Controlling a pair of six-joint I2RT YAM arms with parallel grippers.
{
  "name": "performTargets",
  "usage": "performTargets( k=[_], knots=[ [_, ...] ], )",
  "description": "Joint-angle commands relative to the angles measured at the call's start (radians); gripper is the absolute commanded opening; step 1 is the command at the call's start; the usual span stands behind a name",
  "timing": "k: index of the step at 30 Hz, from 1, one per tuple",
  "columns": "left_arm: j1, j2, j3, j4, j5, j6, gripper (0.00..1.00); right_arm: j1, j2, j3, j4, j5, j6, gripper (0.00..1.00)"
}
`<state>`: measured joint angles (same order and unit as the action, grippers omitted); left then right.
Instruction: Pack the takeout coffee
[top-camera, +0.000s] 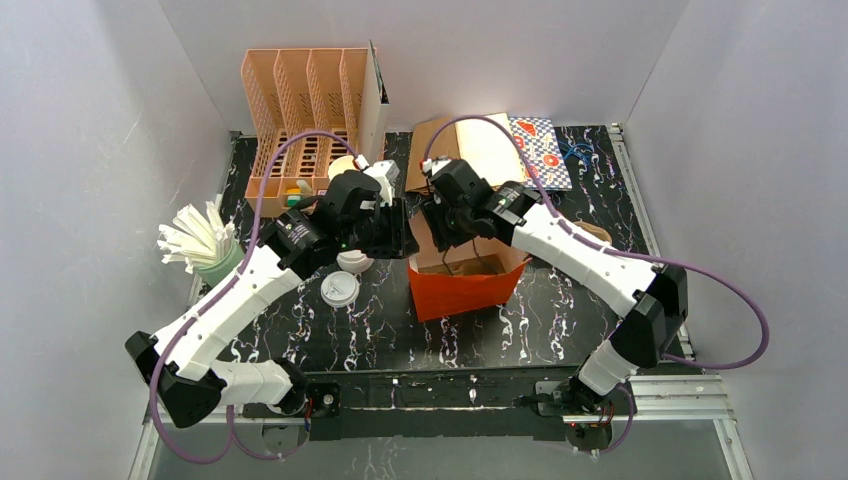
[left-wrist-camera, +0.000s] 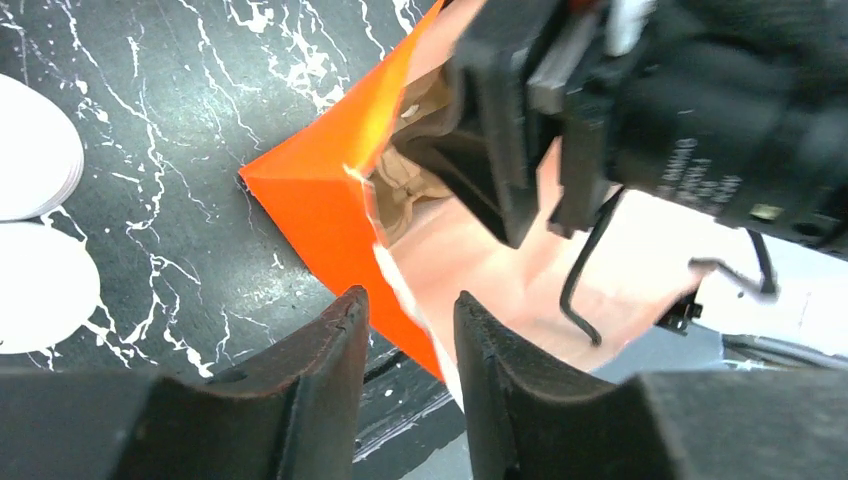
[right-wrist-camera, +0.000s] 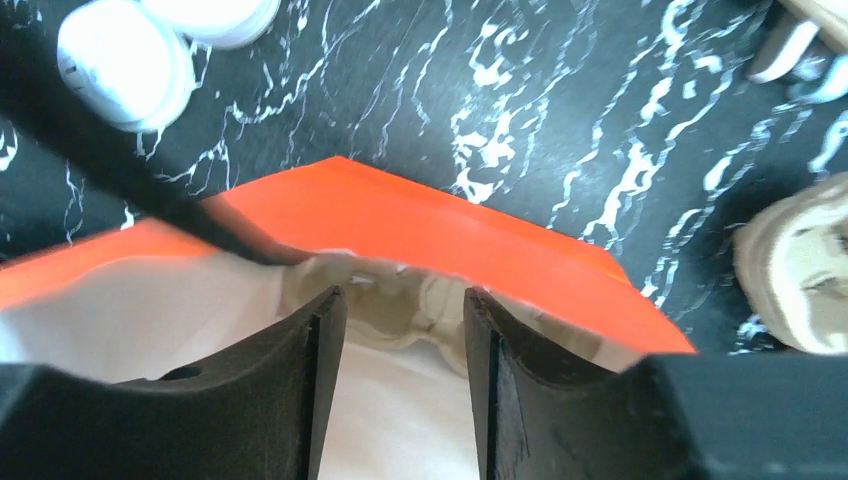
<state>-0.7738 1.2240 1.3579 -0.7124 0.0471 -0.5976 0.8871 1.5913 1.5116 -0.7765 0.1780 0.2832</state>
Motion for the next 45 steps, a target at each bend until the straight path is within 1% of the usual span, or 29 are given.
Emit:
performTargets(
  k=[1, 3, 4, 7, 9, 11, 12, 17, 23, 29, 37, 41, 43, 44, 45],
  knots=[
    [-0.002, -0.004, 0.071, -0.052, -0.068, 0.018, 0.43, -0.027, -0.049, 0.158, -0.125, 0.149, -0.002, 0.56],
    [-0.002, -0.006, 0.081, -0.06, -0.091, 0.018, 0.52, -0.044, -0.063, 0.199, -0.169, 0.177, -0.003, 0.58],
    [-0.002, -0.007, 0.084, -0.058, -0.095, 0.018, 0.56, -0.051, -0.078, 0.204, -0.179, 0.181, -0.005, 0.61],
    [-0.002, -0.002, 0.08, -0.04, -0.089, 0.016, 0.6, -0.066, -0.13, 0.189, -0.181, 0.169, -0.004, 0.69],
    [-0.003, 0.011, 0.082, -0.028, -0.087, 0.018, 0.61, -0.071, -0.157, 0.169, -0.172, 0.155, -0.002, 0.71],
    [-0.002, 0.028, 0.096, -0.025, -0.083, 0.019, 0.61, -0.076, -0.165, 0.147, -0.162, 0.135, -0.003, 0.69],
    [-0.002, 0.034, 0.103, -0.02, -0.079, 0.019, 0.61, -0.078, -0.165, 0.136, -0.159, 0.122, -0.003, 0.65],
    [-0.002, 0.055, 0.125, 0.009, -0.071, 0.018, 0.6, -0.08, -0.15, 0.083, -0.125, 0.054, -0.011, 0.6],
    [-0.002, 0.087, 0.18, 0.006, -0.091, 0.045, 0.63, -0.083, -0.118, 0.096, -0.12, 0.016, -0.023, 0.59],
    [-0.002, 0.137, 0.237, -0.014, -0.161, 0.114, 0.62, -0.088, -0.099, 0.127, -0.137, 0.013, -0.026, 0.57],
    [-0.002, 0.225, 0.262, 0.068, -0.254, 0.195, 0.61, -0.091, -0.09, 0.182, -0.16, 0.029, -0.037, 0.56],
    [-0.002, 0.28, 0.282, 0.104, -0.29, 0.215, 0.56, -0.091, -0.094, 0.194, -0.162, 0.047, -0.041, 0.56],
    [-0.003, 0.305, 0.287, 0.128, -0.304, 0.226, 0.52, -0.091, -0.096, 0.2, -0.162, 0.07, -0.042, 0.56],
    [-0.002, 0.323, 0.291, 0.135, -0.314, 0.231, 0.48, -0.091, -0.098, 0.205, -0.162, 0.089, -0.044, 0.56],
    [-0.002, 0.337, 0.3, 0.137, -0.319, 0.236, 0.42, -0.091, -0.101, 0.209, -0.158, 0.118, -0.044, 0.56]
  ],
)
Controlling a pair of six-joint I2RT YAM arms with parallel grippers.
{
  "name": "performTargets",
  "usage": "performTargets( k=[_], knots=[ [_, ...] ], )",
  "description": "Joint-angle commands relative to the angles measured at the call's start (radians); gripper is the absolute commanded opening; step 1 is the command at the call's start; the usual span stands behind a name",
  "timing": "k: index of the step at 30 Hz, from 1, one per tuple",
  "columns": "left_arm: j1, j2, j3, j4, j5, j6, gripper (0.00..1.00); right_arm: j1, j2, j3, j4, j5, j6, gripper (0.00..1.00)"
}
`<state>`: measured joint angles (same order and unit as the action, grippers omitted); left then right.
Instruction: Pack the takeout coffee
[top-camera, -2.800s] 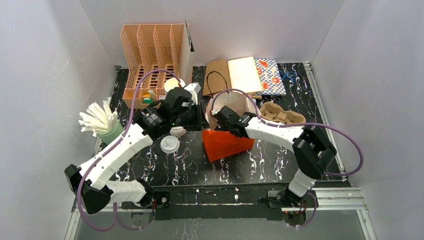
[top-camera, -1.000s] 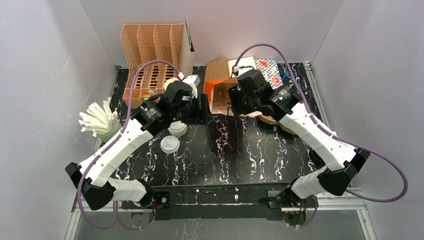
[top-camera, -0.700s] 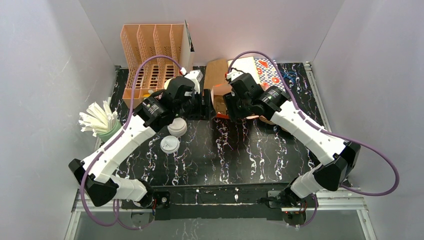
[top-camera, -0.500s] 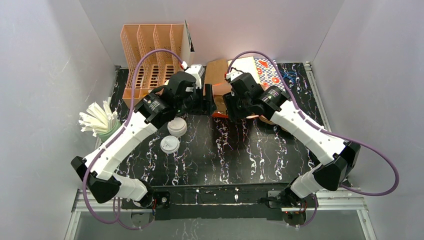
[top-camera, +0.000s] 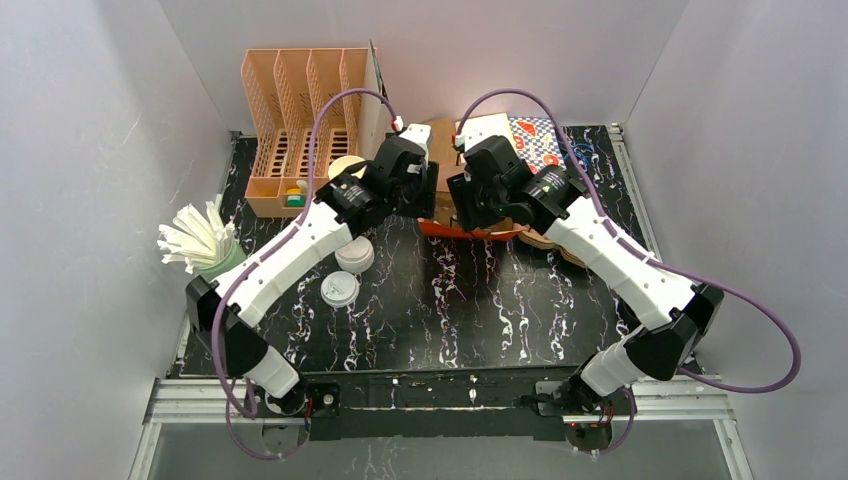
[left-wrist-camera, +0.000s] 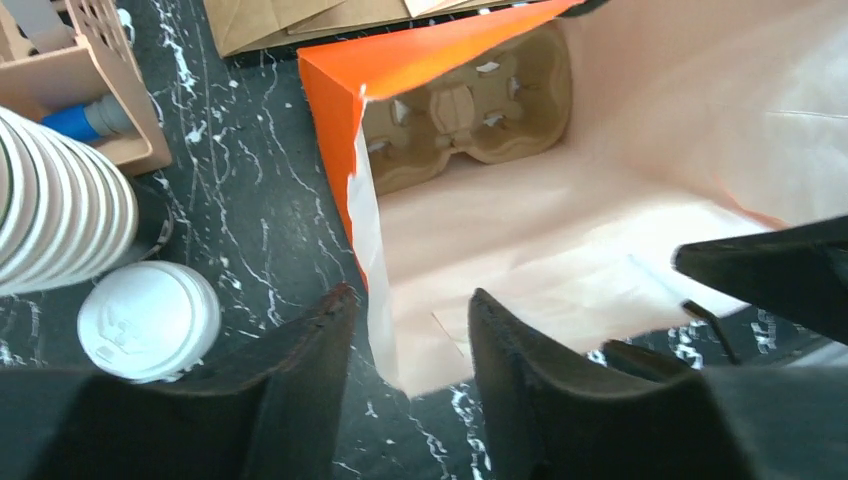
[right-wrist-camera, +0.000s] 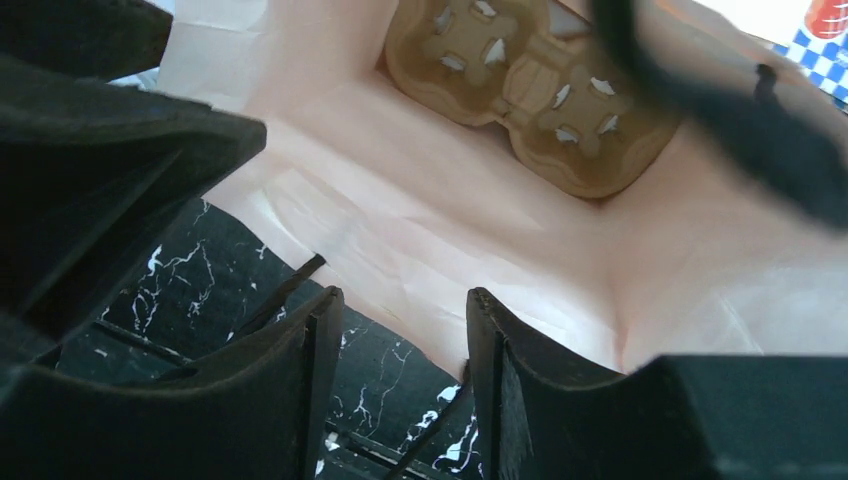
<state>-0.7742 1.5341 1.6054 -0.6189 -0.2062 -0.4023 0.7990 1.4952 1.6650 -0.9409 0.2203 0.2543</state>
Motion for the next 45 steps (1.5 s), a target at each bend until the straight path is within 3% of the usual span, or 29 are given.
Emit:
performTargets(
  k=[1, 5, 6, 9, 15, 20, 27, 32, 35, 41, 45],
  knots=[
    [-0.002, 0.04, 0.062, 0.043, -0.067, 0.046, 0.36, -0.003, -0.009, 0.057, 0.013, 0.11, -0.016, 0.57],
    [-0.002, 0.073, 0.098, 0.021, -0.056, 0.051, 0.02, -0.003, -0.04, 0.059, 0.066, 0.266, -0.028, 0.6],
    [-0.002, 0.079, 0.114, 0.003, -0.051, 0.049, 0.0, -0.003, -0.049, 0.059, 0.086, 0.292, -0.032, 0.62],
    [-0.002, 0.1, 0.174, -0.078, -0.048, 0.031, 0.0, -0.003, -0.09, 0.046, 0.133, 0.332, -0.039, 0.68],
    [-0.002, 0.136, 0.264, -0.225, -0.013, -0.003, 0.0, -0.003, -0.197, -0.014, 0.233, 0.416, -0.08, 0.91],
    [0.001, 0.114, 0.25, -0.239, 0.009, -0.036, 0.0, -0.003, -0.21, 0.013, 0.208, 0.528, -0.068, 0.95],
    [0.022, 0.033, 0.133, -0.149, 0.101, -0.11, 0.0, -0.058, -0.095, 0.146, -0.05, 0.433, 0.002, 0.87],
    [0.031, -0.01, 0.095, -0.127, 0.127, -0.151, 0.0, -0.255, -0.069, 0.115, -0.019, 0.146, -0.001, 0.77],
    [0.031, -0.053, 0.052, -0.081, 0.144, -0.186, 0.04, -0.293, -0.039, 0.124, 0.013, 0.048, -0.001, 0.7],
    [0.031, -0.086, -0.002, -0.053, 0.137, -0.205, 0.22, -0.321, 0.057, 0.159, 0.036, 0.059, 0.003, 0.54],
    [0.031, -0.102, 0.001, -0.066, 0.091, -0.199, 0.43, -0.331, 0.107, 0.182, 0.036, 0.047, 0.005, 0.49]
  ],
)
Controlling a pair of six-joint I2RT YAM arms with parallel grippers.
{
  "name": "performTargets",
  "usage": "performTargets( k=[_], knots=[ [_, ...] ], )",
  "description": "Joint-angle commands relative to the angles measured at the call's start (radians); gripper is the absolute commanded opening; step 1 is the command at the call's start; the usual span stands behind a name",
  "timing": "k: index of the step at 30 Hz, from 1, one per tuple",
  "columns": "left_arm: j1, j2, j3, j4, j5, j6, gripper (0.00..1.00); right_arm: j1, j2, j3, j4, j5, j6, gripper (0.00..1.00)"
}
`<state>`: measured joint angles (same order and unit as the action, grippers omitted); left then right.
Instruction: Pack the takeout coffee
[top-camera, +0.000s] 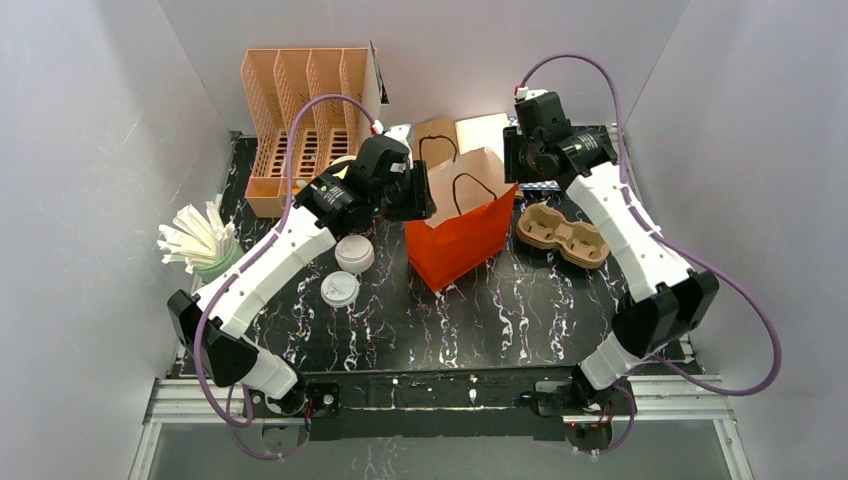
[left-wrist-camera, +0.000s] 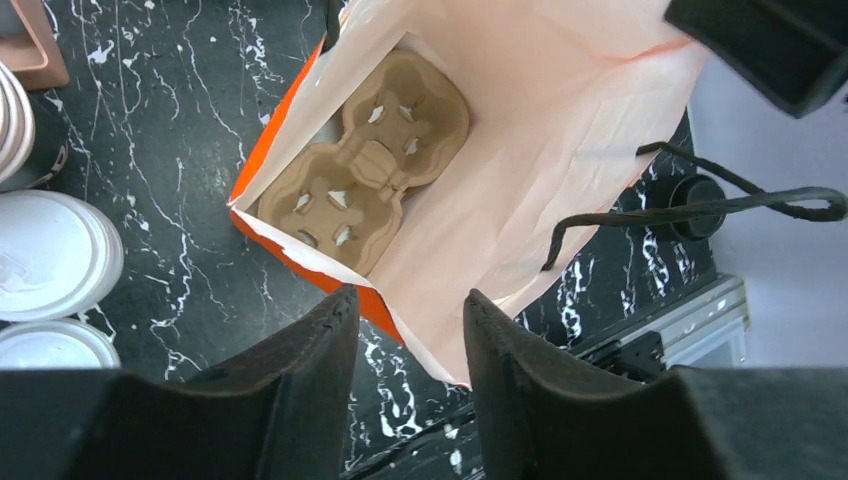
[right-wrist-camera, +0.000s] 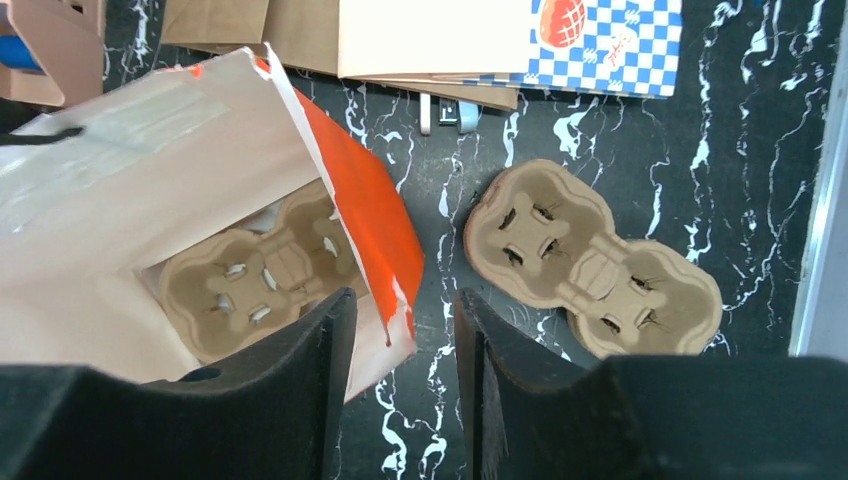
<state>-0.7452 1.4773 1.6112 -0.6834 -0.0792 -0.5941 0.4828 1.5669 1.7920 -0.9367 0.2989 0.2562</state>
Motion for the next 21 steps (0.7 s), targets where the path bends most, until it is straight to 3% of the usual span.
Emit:
performTargets(
  k=[1, 4, 8, 13, 17, 21],
  knots=[
    [0.001, -0.053, -0.002, -0.008, -0.049, -0.002, 0.47, -0.015, 0.042, 0.057, 0.037, -0.041, 0.003, 0.49],
    [0.001, -0.076, 0.016, -0.039, -0.109, 0.027, 0.56, -0.016, 0.047, 0.054, 0.061, -0.062, -0.002, 0.49],
    [0.005, -0.107, 0.021, -0.069, -0.188, 0.064, 0.59, -0.016, 0.066, 0.069, 0.077, -0.064, -0.012, 0.46],
    [0.032, -0.134, 0.002, -0.096, -0.295, 0.12, 0.59, -0.018, 0.107, 0.113, 0.082, -0.058, -0.025, 0.22],
    [0.04, -0.145, -0.004, -0.127, -0.514, 0.194, 0.59, -0.019, 0.144, 0.158, 0.103, -0.008, -0.033, 0.02],
    [0.051, -0.127, -0.003, -0.126, -0.63, 0.271, 0.59, -0.02, 0.192, 0.228, 0.123, -0.012, -0.044, 0.01]
  ],
)
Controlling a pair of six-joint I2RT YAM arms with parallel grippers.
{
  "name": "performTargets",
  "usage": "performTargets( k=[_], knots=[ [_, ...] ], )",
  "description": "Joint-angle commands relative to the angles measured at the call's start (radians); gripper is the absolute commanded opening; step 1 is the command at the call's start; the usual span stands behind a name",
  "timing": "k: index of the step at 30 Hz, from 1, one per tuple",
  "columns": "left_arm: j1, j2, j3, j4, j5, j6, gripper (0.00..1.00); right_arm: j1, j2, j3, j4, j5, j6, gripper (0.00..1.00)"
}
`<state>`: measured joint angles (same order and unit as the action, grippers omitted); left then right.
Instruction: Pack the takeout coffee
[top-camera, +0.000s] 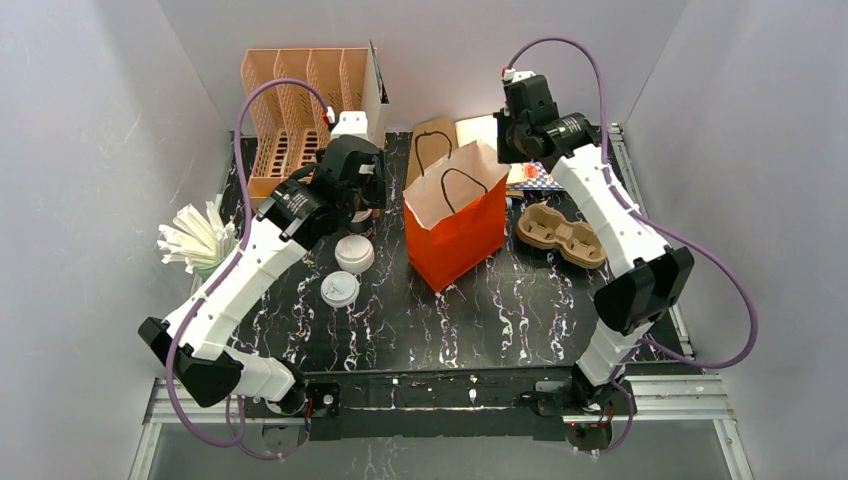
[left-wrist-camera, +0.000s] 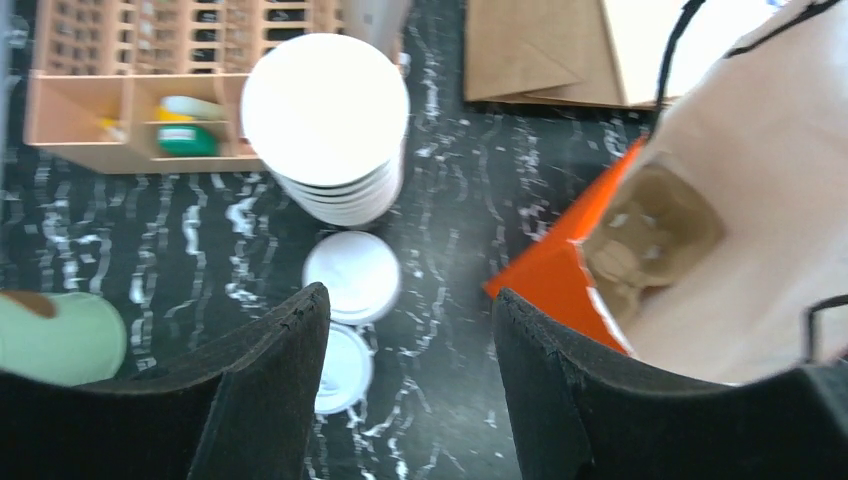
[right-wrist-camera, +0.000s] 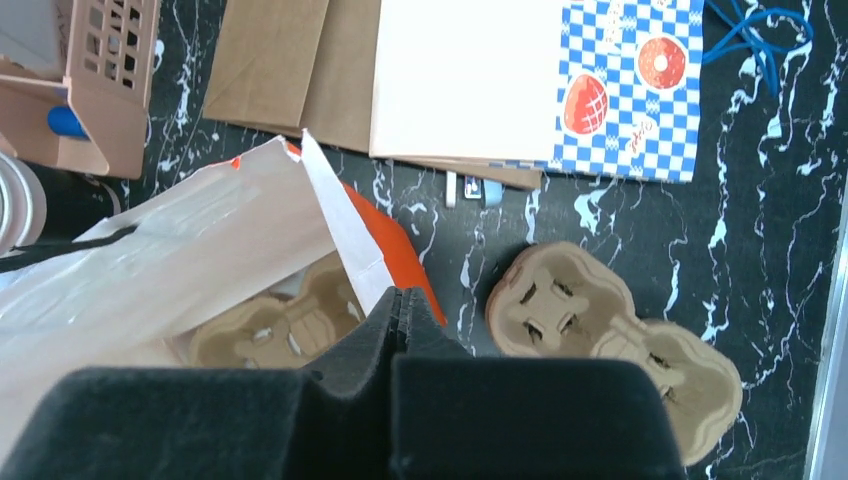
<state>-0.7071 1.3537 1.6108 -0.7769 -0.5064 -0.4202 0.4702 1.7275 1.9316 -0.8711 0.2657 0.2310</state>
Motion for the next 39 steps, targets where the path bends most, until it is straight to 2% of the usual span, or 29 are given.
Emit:
performTargets(
  k=[1, 6, 8, 9, 10, 13, 16, 20, 22, 24, 27, 30, 34, 39],
  knots=[
    [0.021, 0.001, -0.002, -0.026, -0.211, 0.112, 0.59, -0.007, 0.045, 0.108, 0.059, 0.017, -0.02, 0.01],
    [0.126, 0.03, -0.004, 0.033, -0.176, 0.178, 0.59, -0.008, 0.106, 0.204, 0.059, -0.001, -0.031, 0.04],
    [0.162, 0.045, 0.005, 0.048, -0.16, 0.192, 0.59, -0.007, 0.119, 0.235, 0.046, -0.007, -0.036, 0.34],
    [0.174, 0.051, 0.006, 0.06, -0.158, 0.198, 0.6, -0.008, 0.121, 0.246, 0.038, -0.006, -0.037, 0.44],
    [0.187, 0.056, 0.004, 0.076, -0.157, 0.204, 0.62, -0.007, 0.117, 0.254, 0.032, -0.002, -0.037, 0.48],
    [0.217, 0.073, 0.003, 0.105, -0.153, 0.205, 0.81, -0.008, 0.076, 0.244, 0.032, -0.006, -0.028, 0.5],
    [0.246, 0.096, 0.008, 0.124, -0.117, 0.195, 0.91, -0.008, 0.014, 0.219, 0.048, -0.024, -0.024, 0.5],
    [0.272, 0.146, 0.017, 0.136, -0.088, 0.17, 0.94, -0.008, -0.073, 0.186, 0.067, -0.057, -0.007, 0.5],
    [0.276, 0.169, 0.021, 0.137, -0.091, 0.152, 0.95, -0.008, -0.107, 0.184, 0.081, -0.127, 0.004, 0.5],
    [0.282, 0.185, 0.011, 0.15, -0.091, 0.134, 0.91, -0.007, -0.132, 0.185, 0.095, -0.23, 0.021, 0.51],
    [0.297, 0.193, -0.018, 0.189, -0.075, 0.105, 0.8, -0.007, -0.144, 0.19, 0.121, -0.38, 0.053, 0.57],
    [0.313, 0.201, -0.034, 0.216, -0.045, 0.092, 0.67, -0.003, -0.115, 0.232, 0.109, -0.469, 0.068, 0.55],
    [0.328, 0.218, -0.039, 0.22, -0.028, 0.077, 0.55, 0.035, -0.071, 0.275, 0.094, -0.515, 0.072, 0.52],
    [0.335, 0.226, -0.063, 0.232, -0.02, 0.057, 0.49, 0.138, -0.006, 0.297, 0.121, -0.498, 0.02, 0.48]
  ],
)
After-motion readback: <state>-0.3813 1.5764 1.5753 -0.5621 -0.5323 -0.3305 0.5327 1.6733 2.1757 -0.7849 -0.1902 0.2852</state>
